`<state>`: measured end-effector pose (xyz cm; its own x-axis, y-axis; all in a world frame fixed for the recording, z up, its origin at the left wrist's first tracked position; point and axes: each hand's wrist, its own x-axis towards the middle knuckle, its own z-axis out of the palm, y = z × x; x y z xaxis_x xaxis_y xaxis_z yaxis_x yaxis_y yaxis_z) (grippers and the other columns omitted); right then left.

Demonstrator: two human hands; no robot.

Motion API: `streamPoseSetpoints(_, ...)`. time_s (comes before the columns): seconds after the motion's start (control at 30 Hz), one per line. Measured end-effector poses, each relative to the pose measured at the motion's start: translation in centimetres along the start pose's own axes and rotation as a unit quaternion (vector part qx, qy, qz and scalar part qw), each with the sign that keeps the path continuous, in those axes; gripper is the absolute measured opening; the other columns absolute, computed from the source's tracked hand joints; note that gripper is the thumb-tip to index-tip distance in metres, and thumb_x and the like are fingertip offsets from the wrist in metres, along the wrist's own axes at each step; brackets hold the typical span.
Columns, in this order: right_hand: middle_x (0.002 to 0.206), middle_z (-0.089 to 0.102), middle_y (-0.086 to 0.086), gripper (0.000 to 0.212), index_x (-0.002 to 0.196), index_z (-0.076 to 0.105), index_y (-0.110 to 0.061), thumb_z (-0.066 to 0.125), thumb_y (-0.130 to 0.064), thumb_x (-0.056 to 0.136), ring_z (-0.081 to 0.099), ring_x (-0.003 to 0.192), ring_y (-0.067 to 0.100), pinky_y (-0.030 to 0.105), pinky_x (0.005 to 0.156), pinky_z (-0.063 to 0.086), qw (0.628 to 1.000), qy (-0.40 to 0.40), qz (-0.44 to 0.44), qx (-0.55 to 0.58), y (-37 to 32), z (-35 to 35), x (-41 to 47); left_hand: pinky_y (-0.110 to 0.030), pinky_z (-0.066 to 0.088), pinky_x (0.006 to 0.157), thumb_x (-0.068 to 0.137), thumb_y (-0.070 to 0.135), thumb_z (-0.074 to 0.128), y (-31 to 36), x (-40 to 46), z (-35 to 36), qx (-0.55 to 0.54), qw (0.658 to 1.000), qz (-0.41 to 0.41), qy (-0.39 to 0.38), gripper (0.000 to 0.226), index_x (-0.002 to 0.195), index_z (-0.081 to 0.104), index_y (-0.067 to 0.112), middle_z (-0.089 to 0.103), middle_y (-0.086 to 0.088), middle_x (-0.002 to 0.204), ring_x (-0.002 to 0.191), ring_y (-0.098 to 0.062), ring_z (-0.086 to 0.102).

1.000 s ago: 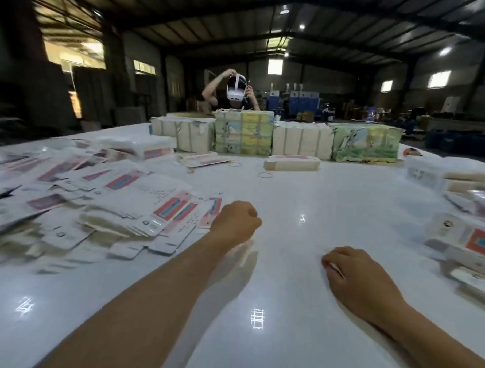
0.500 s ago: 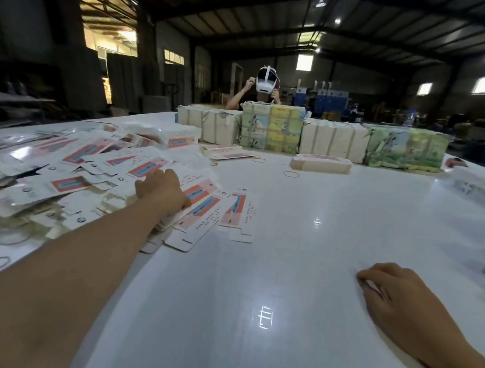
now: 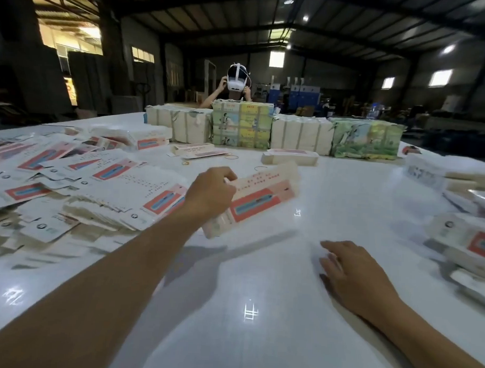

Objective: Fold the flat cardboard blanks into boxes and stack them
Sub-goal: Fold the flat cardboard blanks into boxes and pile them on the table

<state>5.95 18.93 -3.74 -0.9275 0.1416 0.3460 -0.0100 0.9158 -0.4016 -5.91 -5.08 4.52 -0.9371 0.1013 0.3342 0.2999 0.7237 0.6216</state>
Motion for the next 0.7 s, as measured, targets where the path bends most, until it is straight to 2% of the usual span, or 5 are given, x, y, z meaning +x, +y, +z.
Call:
streamPoseSetpoints(0.13,0.109,0.066,0.008,0.045,0.142,0.036,-0.029,0.047,-0.034,0.098,0.065,0.084,0.022,0.033,0.065,0.049,0.888,0.087,0.194,0.408,0.3,-1.8,0.5,-0.035,0.058,0.072,0.09,0.013,0.057,2.4,-3.5,4.0,-0.155,0.973,0.004,-0.168,0.02,0.086,0.063,0.031,0.069,0.002,0.091,0.076,-0.016,0.07)
streamPoseSetpoints(0.23,0.064,0.065,0.014,0.045,0.136,0.04,-0.023,0.053,-0.015,0.094,0.055,0.045,0.022,0.027,0.039,0.041,0.805,0.083,0.265,0.524,1.3,-2.3,0.6,-0.034,0.059,0.073,0.09,0.017,0.056,2.0,-5.0,5.8,-0.135,0.963,0.0,-0.232,0.02,0.085,0.061,0.035,0.07,0.003,0.089,0.073,-0.013,0.071)
streamPoseSetpoints(0.37,0.051,0.06,0.012,0.052,0.132,0.04,-0.02,0.054,0.003,0.088,0.053,0.042,0.02,0.027,0.039,0.041,0.796,0.079,0.266,0.537,1.0,-2.4,0.2,-0.024,0.055,0.066,0.092,0.031,0.054,1.4,-5.6,5.9,-0.056,0.973,0.023,-0.221,0.016,0.107,0.061,0.034,0.063,0.016,0.089,0.075,-0.01,0.068)
streamPoseSetpoints(0.47,0.058,0.066,0.012,0.059,0.137,0.035,-0.032,0.056,-0.002,0.09,0.063,0.049,0.019,0.028,0.044,0.049,0.823,0.076,0.237,0.51,-0.2,-2.3,-0.3,-0.03,0.04,0.08,0.082,0.07,0.043,2.2,-6.6,6.5,0.175,0.96,0.15,-0.162,0.063,0.131,0.048,0.031,0.054,0.009,0.113,0.1,-0.012,0.053)
streamPoseSetpoints(0.7,0.096,0.071,0.012,0.027,0.114,0.06,-0.027,0.053,-0.008,0.095,0.071,0.068,0.023,0.03,0.058,0.057,0.859,0.049,0.155,0.486,-2.0,-2.6,-1.8,-0.025,0.05,0.078,0.071,0.072,0.059,4.2,-8.5,7.6,0.123,0.968,0.162,-0.148,0.087,0.14,0.03,0.027,0.044,0.003,0.12,0.097,-0.014,0.05)
